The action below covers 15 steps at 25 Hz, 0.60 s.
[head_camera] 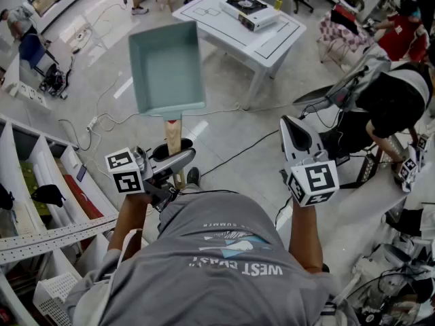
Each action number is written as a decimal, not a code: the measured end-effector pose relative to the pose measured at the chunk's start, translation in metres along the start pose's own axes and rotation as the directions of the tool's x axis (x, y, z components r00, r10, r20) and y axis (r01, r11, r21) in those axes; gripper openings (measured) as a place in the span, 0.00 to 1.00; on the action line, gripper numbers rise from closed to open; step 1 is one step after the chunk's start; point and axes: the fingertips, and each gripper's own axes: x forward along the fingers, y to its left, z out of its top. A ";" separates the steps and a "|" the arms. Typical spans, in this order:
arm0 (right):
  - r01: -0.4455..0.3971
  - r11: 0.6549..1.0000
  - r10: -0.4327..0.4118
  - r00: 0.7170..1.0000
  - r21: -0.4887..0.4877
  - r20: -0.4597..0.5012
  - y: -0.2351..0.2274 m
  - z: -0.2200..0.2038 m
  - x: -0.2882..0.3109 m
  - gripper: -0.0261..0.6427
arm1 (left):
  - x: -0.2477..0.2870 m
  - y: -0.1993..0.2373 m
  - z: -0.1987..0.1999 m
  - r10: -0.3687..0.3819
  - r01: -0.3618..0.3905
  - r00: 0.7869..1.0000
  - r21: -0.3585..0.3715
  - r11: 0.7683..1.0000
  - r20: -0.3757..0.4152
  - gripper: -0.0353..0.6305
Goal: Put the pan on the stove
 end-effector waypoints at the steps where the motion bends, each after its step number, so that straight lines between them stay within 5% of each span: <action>1: -0.002 1.000 0.002 1.000 0.001 0.000 -0.001 -0.001 -0.001 0.05 | 0.002 -0.001 -0.001 0.000 0.000 1.000 -0.001 1.000 0.001 0.25; 15: -0.039 0.997 0.037 0.999 0.059 0.034 -0.015 -0.008 -0.006 0.06 | 0.021 -0.007 -0.008 0.003 -0.003 1.000 -0.031 1.000 0.019 0.25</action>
